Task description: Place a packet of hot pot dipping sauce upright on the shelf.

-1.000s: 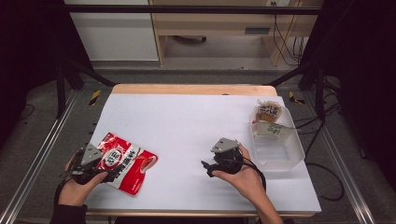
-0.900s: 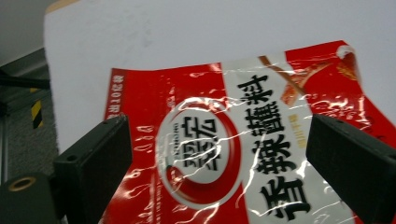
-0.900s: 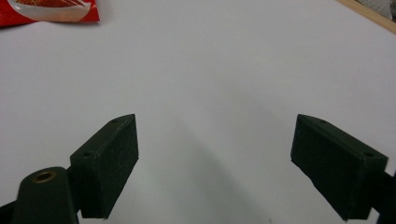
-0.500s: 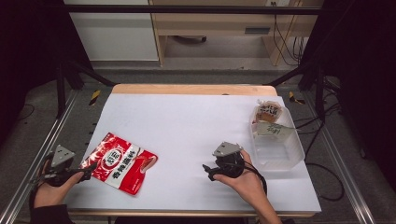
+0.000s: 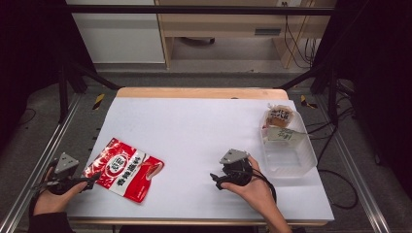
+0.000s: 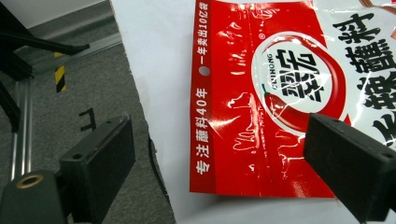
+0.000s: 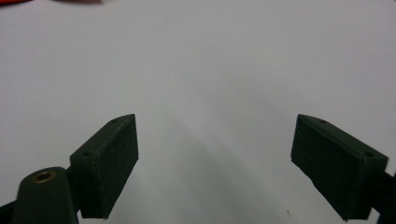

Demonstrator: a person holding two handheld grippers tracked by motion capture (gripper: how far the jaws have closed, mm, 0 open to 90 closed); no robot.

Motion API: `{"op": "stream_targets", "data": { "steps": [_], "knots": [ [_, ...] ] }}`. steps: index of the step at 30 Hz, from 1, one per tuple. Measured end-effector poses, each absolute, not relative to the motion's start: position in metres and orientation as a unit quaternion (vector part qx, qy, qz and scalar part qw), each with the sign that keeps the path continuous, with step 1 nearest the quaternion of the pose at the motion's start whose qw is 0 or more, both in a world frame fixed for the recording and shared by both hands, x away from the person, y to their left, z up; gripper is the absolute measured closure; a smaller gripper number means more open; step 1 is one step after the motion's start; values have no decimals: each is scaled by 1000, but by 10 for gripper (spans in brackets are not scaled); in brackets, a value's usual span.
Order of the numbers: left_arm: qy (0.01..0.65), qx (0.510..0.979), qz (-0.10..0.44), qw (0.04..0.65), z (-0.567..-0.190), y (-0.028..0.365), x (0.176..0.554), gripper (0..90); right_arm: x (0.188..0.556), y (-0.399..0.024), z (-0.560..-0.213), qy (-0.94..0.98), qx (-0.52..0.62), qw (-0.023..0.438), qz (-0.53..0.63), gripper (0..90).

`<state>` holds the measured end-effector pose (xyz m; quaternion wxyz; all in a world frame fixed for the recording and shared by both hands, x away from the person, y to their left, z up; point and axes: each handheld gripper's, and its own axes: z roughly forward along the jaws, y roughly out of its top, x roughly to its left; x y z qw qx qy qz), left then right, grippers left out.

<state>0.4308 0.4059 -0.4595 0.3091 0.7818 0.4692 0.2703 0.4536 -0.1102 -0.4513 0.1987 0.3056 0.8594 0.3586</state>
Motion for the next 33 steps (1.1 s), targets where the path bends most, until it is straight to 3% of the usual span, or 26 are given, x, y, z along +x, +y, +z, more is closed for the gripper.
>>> {"op": "stream_targets", "data": {
  "steps": [22,33],
  "knots": [
    [479,788,221,318,-466,404,432,288,454,-110,-453,863,303,196,353,154],
    [490,771,194,357,-460,403,428,404,453,-109,-453,864,300,196,353,155]
  ]
}}
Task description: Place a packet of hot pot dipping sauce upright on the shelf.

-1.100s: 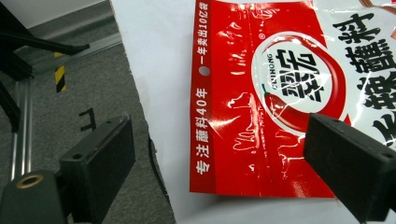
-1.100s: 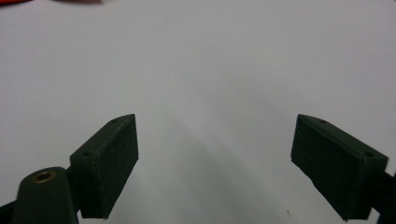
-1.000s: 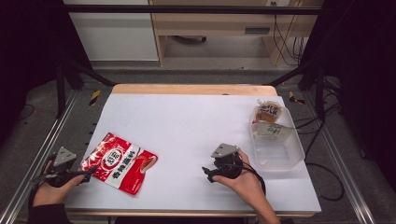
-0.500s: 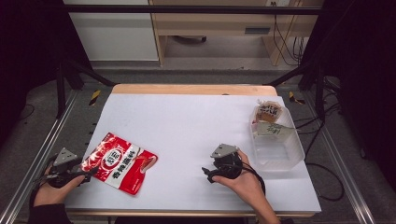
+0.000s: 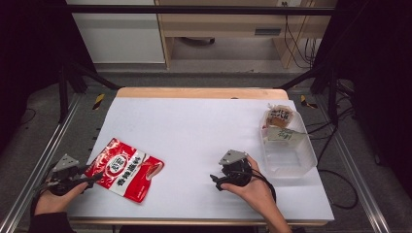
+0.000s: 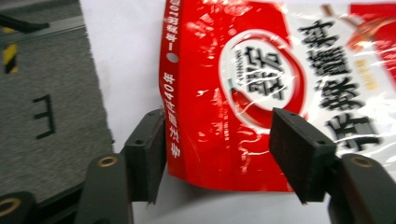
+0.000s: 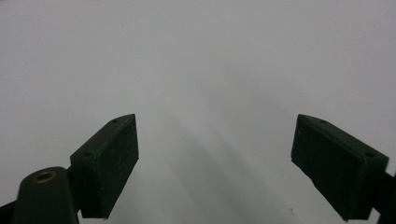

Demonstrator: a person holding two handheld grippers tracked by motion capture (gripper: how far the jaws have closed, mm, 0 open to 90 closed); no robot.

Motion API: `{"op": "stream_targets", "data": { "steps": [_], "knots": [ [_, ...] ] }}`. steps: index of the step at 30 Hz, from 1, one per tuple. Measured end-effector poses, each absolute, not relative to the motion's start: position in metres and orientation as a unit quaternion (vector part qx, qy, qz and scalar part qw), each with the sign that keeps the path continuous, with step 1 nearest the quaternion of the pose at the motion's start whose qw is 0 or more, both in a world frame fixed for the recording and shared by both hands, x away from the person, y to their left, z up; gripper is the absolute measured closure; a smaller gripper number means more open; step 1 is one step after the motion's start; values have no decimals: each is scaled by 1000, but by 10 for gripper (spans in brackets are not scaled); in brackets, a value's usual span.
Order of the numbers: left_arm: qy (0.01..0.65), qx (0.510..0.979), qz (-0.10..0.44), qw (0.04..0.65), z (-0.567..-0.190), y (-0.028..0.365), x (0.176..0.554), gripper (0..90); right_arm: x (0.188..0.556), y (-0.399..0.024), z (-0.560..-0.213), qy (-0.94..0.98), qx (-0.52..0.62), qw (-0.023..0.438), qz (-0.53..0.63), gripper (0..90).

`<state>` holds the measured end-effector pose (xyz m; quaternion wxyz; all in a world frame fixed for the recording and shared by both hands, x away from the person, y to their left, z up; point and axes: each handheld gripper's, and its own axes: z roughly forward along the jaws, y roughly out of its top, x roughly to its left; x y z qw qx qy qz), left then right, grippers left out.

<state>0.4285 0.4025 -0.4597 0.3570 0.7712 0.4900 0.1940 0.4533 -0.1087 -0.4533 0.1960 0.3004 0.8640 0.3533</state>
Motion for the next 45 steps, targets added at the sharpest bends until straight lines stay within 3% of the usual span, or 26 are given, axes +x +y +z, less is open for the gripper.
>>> {"op": "stream_targets", "data": {
  "steps": [5,20,24,45],
  "knots": [
    [485,781,176,353,-461,395,430,428,453,-108,-454,867,297,194,350,155],
    [514,772,176,330,-461,397,437,828,453,-104,-455,869,294,194,346,158],
    [511,773,178,332,-457,397,438,898,454,-104,-456,870,291,194,347,158],
    [421,801,235,355,-401,348,448,900,459,-102,-443,866,292,201,353,158]
  ]
}}
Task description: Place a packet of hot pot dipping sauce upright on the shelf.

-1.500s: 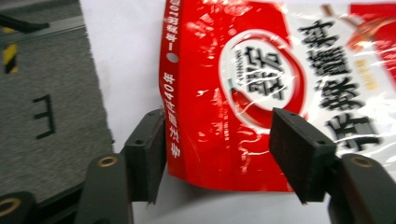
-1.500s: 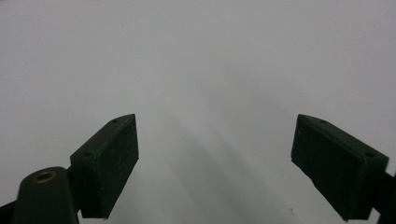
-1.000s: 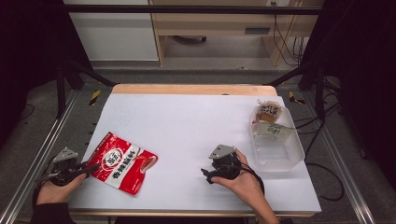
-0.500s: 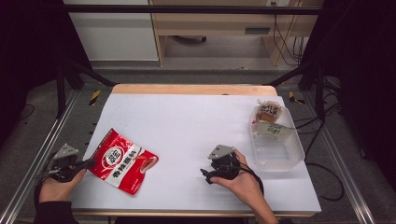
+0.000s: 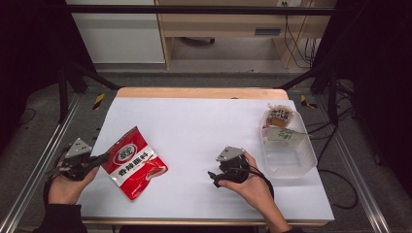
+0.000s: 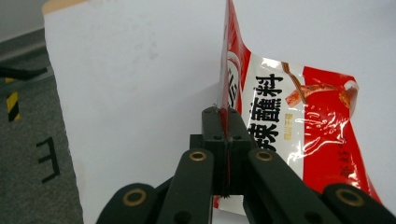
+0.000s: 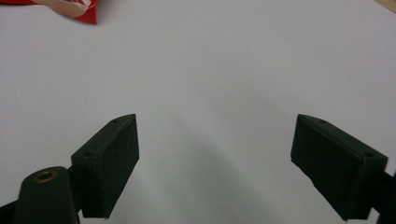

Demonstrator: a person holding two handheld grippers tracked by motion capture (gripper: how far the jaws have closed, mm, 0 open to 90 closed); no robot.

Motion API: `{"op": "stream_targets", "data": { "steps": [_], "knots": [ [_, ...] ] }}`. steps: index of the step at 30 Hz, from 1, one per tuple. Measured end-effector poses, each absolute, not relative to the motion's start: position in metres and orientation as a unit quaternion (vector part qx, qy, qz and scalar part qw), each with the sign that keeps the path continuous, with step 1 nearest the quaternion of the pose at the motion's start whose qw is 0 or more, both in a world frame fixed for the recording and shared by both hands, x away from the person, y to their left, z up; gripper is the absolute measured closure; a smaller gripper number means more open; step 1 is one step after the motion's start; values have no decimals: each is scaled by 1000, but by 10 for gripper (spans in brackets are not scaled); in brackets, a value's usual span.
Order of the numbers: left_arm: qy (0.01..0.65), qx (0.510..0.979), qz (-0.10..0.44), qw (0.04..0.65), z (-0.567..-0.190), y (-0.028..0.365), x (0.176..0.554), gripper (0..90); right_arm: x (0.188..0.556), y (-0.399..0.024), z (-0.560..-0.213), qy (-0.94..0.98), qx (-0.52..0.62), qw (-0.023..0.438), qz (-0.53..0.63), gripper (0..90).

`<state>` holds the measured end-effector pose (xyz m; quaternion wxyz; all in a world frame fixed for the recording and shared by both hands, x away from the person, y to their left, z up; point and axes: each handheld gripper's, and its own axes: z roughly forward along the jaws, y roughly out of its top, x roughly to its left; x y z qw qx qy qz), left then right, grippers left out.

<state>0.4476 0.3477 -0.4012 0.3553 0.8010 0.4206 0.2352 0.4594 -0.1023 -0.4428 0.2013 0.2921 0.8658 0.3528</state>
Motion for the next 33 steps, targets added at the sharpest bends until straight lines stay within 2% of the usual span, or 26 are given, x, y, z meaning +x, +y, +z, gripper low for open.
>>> {"op": "stream_targets", "data": {
  "steps": [15,31,33],
  "knots": [
    [320,845,255,344,-360,297,470,900,468,-100,-412,871,272,220,346,170],
    [260,860,250,361,-326,262,476,900,482,-86,-373,881,244,225,336,187],
    [251,864,250,357,-323,256,478,900,485,-85,-369,883,239,222,337,215]
  ]
}}
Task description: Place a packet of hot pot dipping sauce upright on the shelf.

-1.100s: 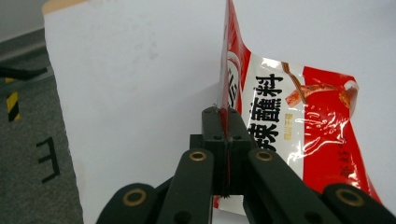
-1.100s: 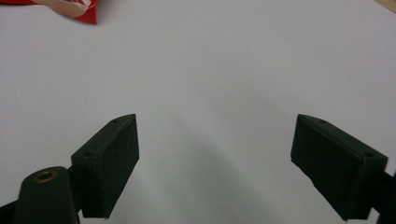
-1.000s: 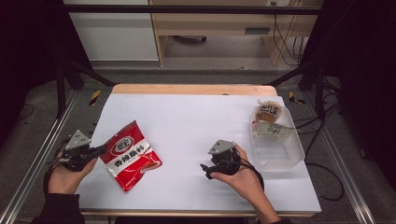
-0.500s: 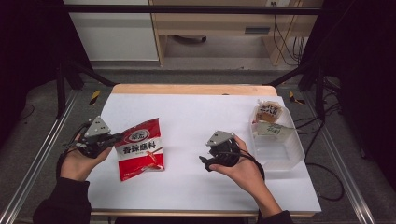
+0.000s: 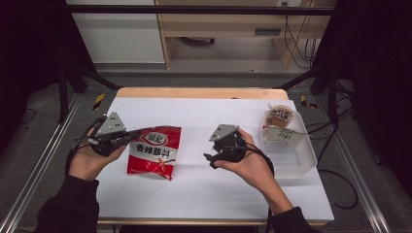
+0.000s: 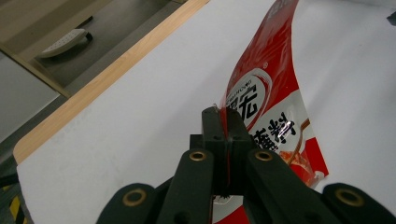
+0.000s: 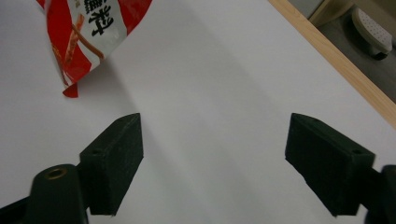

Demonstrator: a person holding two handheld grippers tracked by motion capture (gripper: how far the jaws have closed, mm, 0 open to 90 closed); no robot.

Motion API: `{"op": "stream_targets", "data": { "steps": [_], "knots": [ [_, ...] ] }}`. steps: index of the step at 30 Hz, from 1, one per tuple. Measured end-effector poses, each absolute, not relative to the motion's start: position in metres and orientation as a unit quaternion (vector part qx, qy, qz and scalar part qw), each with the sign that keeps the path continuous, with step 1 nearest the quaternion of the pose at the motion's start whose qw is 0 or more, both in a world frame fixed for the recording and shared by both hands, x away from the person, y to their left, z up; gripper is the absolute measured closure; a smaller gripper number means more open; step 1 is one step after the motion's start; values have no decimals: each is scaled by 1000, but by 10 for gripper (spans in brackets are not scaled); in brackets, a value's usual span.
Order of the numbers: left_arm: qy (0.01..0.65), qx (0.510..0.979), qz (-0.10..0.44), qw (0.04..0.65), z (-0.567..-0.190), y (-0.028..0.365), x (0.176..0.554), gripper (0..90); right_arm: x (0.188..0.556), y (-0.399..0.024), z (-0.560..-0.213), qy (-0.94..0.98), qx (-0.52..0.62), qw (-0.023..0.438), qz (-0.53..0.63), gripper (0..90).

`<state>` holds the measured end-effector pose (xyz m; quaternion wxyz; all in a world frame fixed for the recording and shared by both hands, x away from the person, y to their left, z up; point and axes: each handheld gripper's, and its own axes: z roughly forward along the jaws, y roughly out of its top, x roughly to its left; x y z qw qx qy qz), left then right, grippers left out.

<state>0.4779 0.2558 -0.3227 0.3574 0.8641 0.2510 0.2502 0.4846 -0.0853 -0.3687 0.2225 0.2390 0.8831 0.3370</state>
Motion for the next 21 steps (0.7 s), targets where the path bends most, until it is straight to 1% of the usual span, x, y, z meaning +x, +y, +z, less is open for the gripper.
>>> {"op": "stream_targets", "data": {
  "steps": [10,15,21],
  "knots": [
    [221,874,248,354,-311,233,482,900,499,-74,-348,893,223,206,332,215],
    [212,876,250,353,-307,225,480,900,500,-66,-337,898,209,199,331,216],
    [207,878,250,352,-306,221,480,900,499,-57,-329,904,194,187,332,237]
  ]
}}
